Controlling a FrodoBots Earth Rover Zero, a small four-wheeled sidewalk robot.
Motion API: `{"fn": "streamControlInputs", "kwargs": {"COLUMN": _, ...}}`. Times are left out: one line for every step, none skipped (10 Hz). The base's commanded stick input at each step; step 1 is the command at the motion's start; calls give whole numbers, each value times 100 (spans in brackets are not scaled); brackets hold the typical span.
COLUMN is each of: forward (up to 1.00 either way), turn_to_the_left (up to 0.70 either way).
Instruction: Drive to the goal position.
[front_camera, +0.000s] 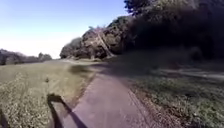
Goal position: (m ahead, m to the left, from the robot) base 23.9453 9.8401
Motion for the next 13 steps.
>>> {"fn": "streamControlInputs", "kwargs": {"forward": 50, "turn_to_the_left": 1}}
{"fn": "streamControlInputs", "kwargs": {"forward": 50, "turn_to_the_left": 7}}
{"fn": "streamControlInputs", "kwargs": {"forward": 50, "turn_to_the_left": 30}}
{"fn": "streamControlInputs", "kwargs": {"forward": 50, "turn_to_the_left": 29}}
{"fn": "streamControlInputs", "kwargs": {"forward": 50, "turn_to_the_left": 10}}
{"fn": "streamControlInputs", "kwargs": {"forward": 50, "turn_to_the_left": 0}}
{"fn": "streamControlInputs", "kwargs": {"forward": 50, "turn_to_the_left": 0}}
{"fn": "streamControlInputs", "kwargs": {"forward": 50, "turn_to_the_left": 0}}
{"fn": "streamControlInputs", "kwargs": {"forward": 50, "turn_to_the_left": 2}}
{"fn": "streamControlInputs", "kwargs": {"forward": 50, "turn_to_the_left": 0}}
{"fn": "streamControlInputs", "kwargs": {"forward": 50, "turn_to_the_left": 0}}
{"fn": "streamControlInputs", "kwargs": {"forward": 50, "turn_to_the_left": 0}}
{"fn": "streamControlInputs", "kwargs": {"forward": 50, "turn_to_the_left": 0}}
